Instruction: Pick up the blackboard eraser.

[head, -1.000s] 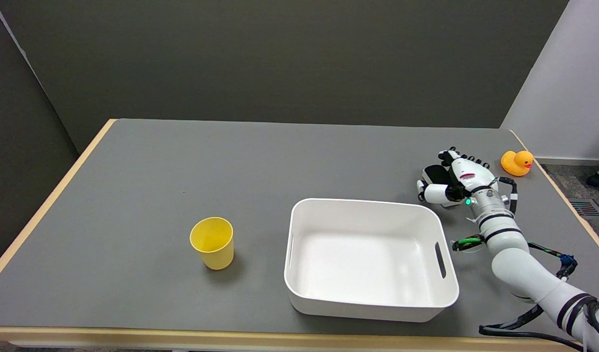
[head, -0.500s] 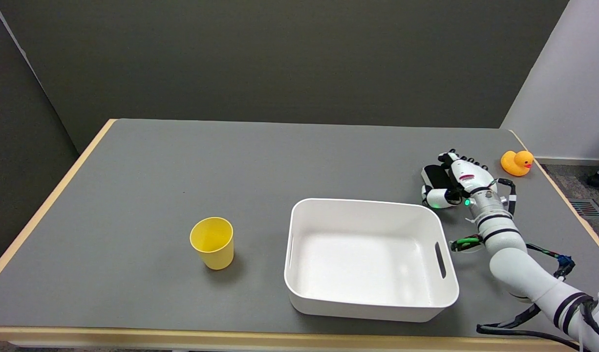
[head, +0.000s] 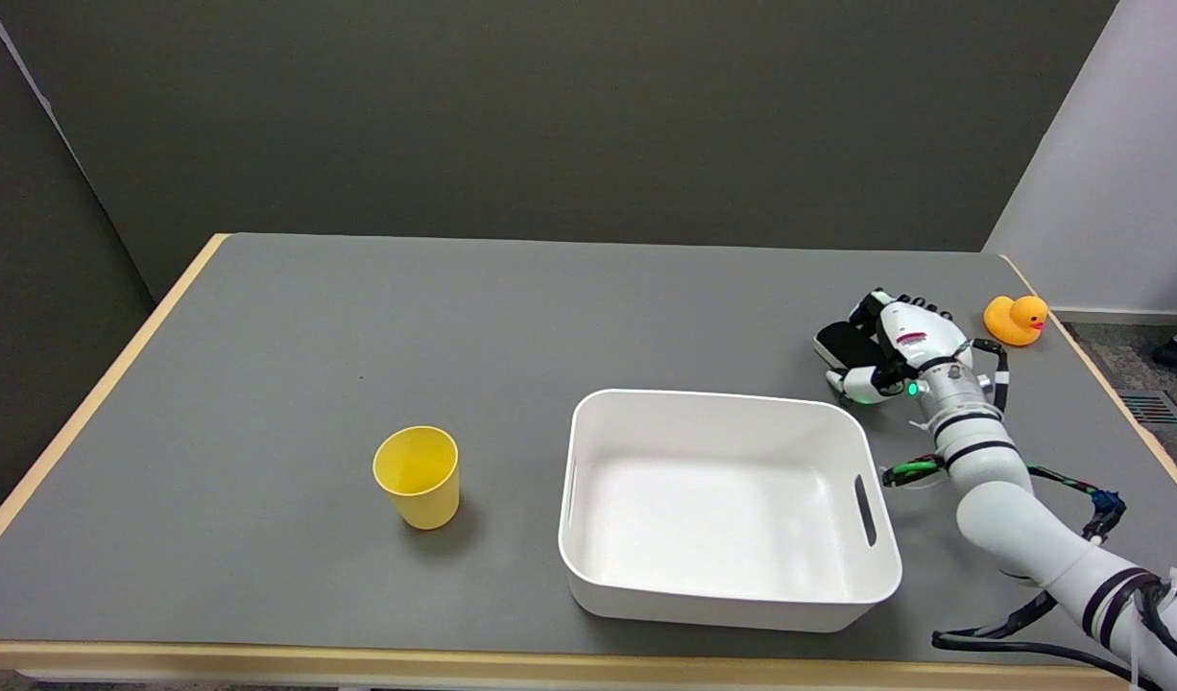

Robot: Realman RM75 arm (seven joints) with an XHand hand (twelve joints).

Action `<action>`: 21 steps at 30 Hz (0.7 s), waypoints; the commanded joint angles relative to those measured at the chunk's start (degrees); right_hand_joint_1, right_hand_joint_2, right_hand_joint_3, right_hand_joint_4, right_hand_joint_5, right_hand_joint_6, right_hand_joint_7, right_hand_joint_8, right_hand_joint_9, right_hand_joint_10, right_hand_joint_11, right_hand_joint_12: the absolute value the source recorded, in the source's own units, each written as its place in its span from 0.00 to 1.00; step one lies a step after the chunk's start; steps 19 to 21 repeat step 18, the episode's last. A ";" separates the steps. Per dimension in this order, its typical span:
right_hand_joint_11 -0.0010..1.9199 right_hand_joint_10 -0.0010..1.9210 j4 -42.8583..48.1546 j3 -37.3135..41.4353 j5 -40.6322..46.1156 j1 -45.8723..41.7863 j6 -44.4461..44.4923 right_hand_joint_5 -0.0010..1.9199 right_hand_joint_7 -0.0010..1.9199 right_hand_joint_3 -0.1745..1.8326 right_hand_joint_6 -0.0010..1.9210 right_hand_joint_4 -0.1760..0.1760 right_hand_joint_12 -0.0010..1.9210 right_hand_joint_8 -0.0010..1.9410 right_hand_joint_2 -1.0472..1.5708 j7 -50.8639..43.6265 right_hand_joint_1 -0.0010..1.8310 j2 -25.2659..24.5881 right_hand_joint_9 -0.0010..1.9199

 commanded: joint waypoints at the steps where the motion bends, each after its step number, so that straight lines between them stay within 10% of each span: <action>1: 0.38 0.84 10.39 1.18 -14.41 0.68 4.93 0.20 0.36 0.33 0.57 0.17 0.95 0.82 0.78 8.31 0.81 3.11 0.35; 21: 0.39 0.81 17.33 -5.53 -37.48 -8.84 27.80 0.22 0.38 0.33 0.59 0.43 0.93 0.79 0.77 51.06 0.81 5.50 0.37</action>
